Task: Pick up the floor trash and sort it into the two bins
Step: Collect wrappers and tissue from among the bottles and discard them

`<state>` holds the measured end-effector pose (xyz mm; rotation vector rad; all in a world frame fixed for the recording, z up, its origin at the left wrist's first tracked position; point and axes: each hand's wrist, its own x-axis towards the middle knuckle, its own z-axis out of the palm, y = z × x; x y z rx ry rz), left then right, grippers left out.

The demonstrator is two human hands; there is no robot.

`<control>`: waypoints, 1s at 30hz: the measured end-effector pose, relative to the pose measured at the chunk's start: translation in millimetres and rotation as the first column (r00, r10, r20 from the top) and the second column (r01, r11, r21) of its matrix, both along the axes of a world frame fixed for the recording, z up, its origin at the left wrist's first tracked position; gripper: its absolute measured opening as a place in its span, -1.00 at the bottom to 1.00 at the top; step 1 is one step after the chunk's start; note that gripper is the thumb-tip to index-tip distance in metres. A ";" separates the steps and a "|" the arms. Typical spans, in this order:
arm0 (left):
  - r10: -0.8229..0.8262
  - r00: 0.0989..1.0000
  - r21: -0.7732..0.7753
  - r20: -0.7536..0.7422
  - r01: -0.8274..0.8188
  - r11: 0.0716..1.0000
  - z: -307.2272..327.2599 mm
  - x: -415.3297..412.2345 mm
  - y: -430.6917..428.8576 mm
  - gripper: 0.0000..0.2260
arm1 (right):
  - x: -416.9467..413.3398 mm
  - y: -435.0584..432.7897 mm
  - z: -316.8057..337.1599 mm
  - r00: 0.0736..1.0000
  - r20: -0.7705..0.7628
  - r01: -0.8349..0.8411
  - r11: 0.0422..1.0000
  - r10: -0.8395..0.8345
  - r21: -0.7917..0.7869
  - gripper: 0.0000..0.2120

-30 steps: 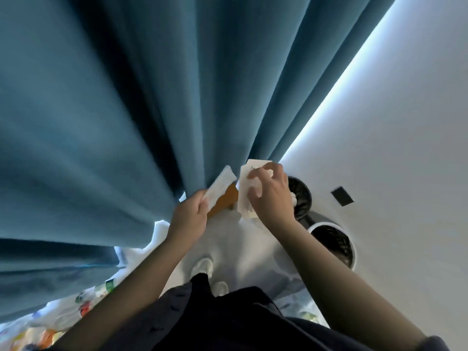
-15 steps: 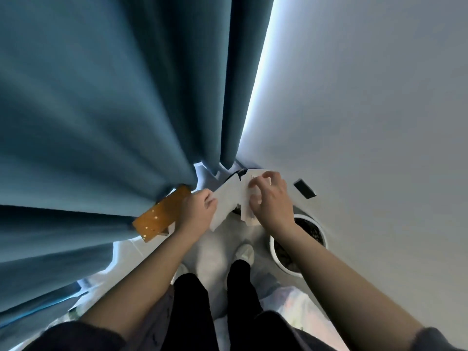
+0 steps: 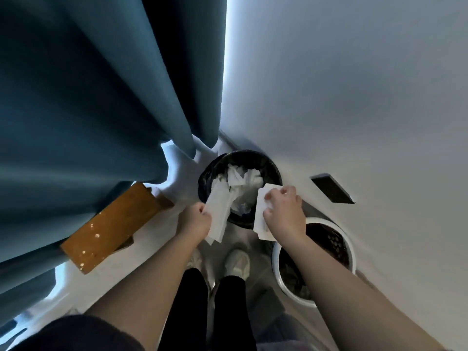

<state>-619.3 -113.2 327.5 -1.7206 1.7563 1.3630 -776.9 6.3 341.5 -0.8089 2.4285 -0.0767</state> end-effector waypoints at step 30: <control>-0.750 0.539 -0.259 0.384 0.842 0.473 -21.6 -20.4 -29.0 -0.33 | 17.2 -29.8 -41.1 0.922 -0.025 -0.370 0.896 0.387 0.246 -0.30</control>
